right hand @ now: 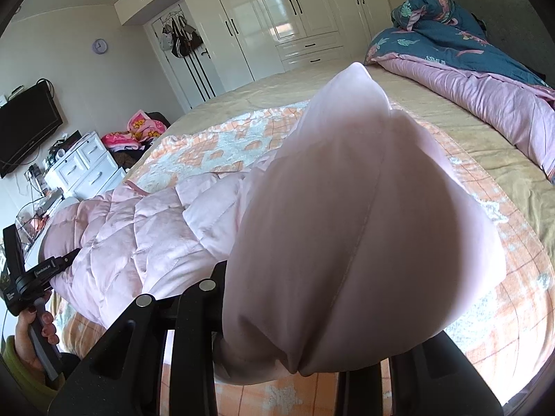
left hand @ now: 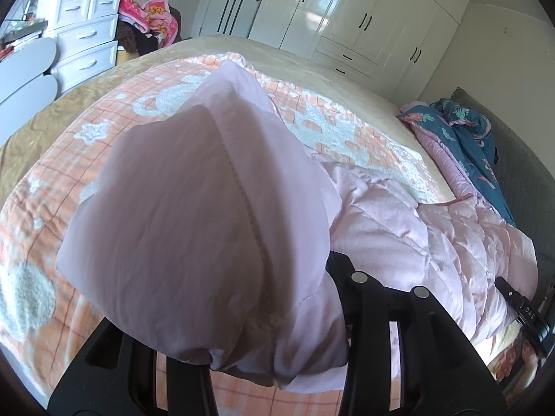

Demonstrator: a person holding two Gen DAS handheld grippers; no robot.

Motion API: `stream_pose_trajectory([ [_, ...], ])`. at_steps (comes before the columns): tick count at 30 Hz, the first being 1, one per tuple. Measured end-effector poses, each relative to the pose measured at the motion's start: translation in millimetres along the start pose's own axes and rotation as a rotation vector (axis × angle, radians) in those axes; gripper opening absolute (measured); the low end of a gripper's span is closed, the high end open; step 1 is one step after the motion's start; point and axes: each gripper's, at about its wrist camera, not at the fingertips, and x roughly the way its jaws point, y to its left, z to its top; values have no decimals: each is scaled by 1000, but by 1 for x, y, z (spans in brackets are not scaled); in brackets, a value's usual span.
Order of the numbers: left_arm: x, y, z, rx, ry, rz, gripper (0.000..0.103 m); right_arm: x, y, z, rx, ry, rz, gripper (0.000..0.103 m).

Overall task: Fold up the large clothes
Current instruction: 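Carry the lifted jacket end with both grippers over onto the rest, then lay the jacket end down and open both grippers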

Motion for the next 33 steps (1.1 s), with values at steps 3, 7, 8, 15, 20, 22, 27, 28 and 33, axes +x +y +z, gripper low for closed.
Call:
stream_pose_trajectory([
  [3,1,3,-6,2,9,4,32,0,-3,-6,12,11,0,29],
  [7,3,6,-14,2,19,13,34,4,-8,-14,39,33,-3,30],
  [8,4,8,-16,0,21,16,34,6,-10,-15,51,40,-4,31],
  [15,9,12,-26,-2,26,33,37,19,-21,-20,93,80,-21,34],
  [20,13,12,-29,2,31,45,40,32,-33,-27,140,125,-33,43],
  [22,15,13,-31,-2,35,49,42,37,-38,-31,167,148,-35,49],
  [27,17,16,-35,-10,42,54,44,36,-45,-34,219,173,-29,60],
  [28,17,17,-35,-9,44,55,45,35,-45,-35,225,178,-38,66],
  [33,14,20,-35,-12,58,53,47,17,-48,-40,262,189,-55,76],
])
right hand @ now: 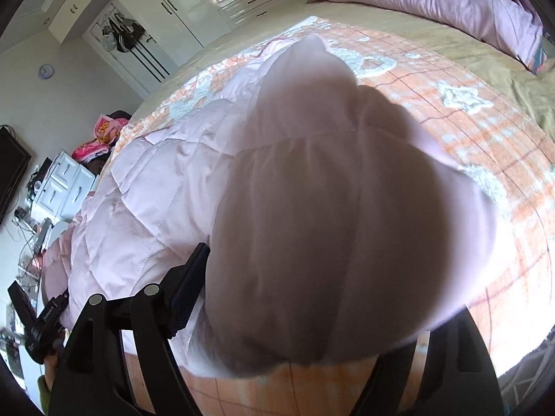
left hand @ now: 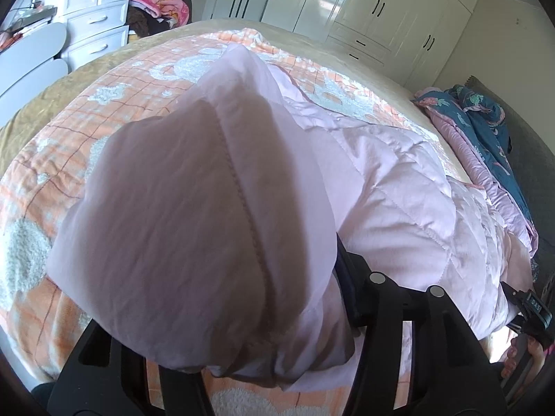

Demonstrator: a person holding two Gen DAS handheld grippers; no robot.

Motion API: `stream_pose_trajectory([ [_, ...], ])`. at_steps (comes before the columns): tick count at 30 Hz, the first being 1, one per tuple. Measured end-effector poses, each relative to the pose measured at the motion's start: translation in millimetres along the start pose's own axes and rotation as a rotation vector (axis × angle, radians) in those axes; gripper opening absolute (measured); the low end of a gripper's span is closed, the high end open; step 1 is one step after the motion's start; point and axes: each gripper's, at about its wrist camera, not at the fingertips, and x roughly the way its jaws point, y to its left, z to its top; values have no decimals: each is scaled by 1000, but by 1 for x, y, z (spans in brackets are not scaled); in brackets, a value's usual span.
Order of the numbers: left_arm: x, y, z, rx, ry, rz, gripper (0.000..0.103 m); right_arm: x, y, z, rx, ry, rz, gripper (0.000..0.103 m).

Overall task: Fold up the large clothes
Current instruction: 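Lay the jacket end down and open both grippers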

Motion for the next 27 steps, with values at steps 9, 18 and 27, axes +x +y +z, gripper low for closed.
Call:
stream_pose_trajectory([
  [9,-14,4,-6,0,10,0,53,-49,-2,-20,-65,-62,-54,93],
  [18,-49,5,-20,27,3,12,66,-94,9,-32,-136,-146,-36,98],
  [27,-91,0,-33,77,-37,7,81,-129,34,-48,-213,-199,-9,99],
])
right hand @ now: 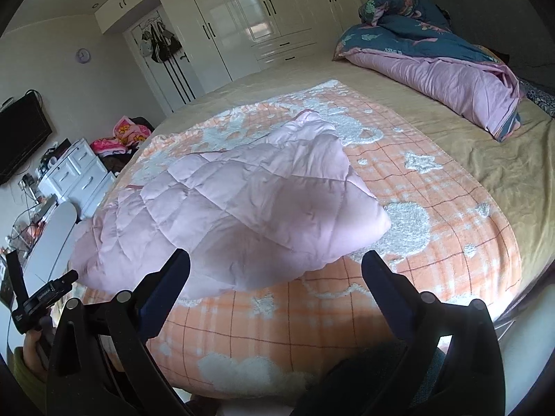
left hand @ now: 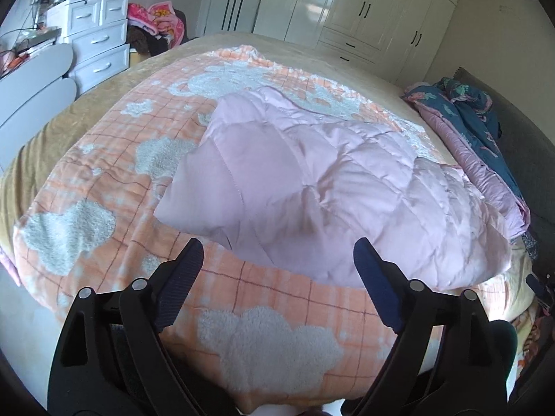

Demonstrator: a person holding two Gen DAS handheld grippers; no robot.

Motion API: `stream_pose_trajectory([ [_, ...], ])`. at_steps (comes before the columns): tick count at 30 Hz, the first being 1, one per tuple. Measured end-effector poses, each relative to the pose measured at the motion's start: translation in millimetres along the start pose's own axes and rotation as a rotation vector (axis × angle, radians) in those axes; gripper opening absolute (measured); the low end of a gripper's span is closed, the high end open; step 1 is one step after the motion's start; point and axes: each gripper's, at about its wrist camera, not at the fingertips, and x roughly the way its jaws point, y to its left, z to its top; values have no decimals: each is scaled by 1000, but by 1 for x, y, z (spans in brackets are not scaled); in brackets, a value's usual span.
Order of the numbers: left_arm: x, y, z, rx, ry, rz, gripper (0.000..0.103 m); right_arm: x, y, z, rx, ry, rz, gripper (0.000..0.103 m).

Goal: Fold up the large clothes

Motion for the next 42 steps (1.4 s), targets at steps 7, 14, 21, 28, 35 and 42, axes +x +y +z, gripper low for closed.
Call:
stream_pose_trajectory([
  [7,-32,-14,1,40,-48,-13,94,-27,22,-1,-64,-52,16,99],
  [14,-61,-39,1,90,-109,-35,94,-54,47,-7,-152,-110,10,99],
  [21,-73,-64,-12,126,-127,-80,94,-74,73,-19,-251,-154,5,99],
  [28,-67,-81,-30,158,-102,-101,94,-73,84,-36,-266,-159,27,99],
  [35,-61,-91,-42,188,-96,-106,94,-61,88,-47,-262,-149,41,99],
  [42,-55,-94,-46,196,-86,-104,94,-43,100,-64,-295,-107,51,99],
])
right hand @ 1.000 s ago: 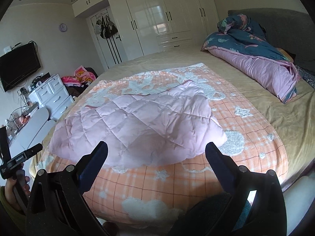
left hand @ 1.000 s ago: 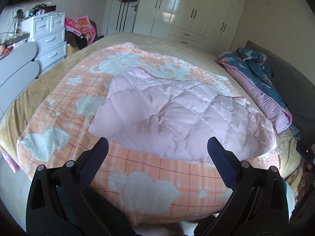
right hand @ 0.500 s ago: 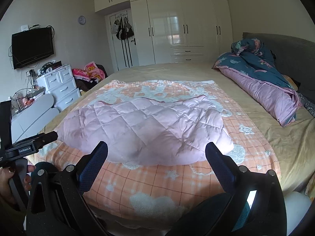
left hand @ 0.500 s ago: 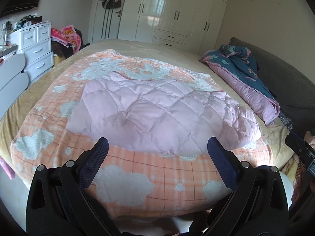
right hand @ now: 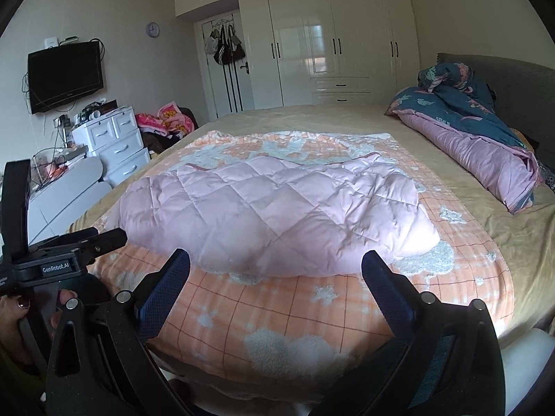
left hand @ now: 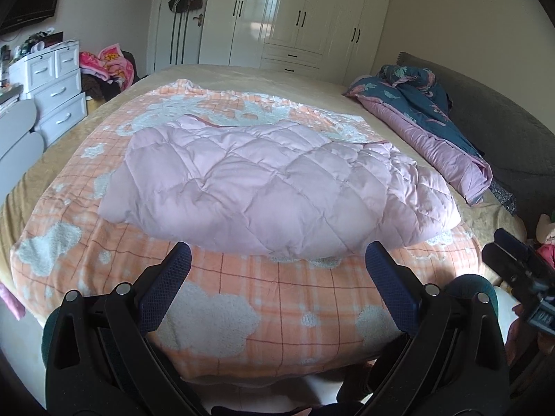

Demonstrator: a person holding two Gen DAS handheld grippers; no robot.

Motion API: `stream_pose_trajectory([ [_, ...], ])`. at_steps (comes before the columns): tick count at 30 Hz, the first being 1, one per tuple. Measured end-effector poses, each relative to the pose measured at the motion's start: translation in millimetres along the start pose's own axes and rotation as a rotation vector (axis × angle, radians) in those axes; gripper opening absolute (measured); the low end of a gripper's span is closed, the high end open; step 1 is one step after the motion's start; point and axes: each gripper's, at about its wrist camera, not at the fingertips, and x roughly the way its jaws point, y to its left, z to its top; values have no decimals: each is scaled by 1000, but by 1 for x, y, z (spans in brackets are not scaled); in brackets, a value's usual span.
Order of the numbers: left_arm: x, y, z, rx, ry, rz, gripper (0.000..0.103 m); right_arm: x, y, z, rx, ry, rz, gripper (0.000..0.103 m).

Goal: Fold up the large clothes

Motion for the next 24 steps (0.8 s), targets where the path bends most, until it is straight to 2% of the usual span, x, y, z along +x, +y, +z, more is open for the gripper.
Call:
stream_pose_trajectory([
  [6,5,-1,-3,7,18,3,94,15,3,-9,3,49,9,99],
  [24,9,-4,-7,28,37,26,94,10,-2,-6,12,34,7,99],
])
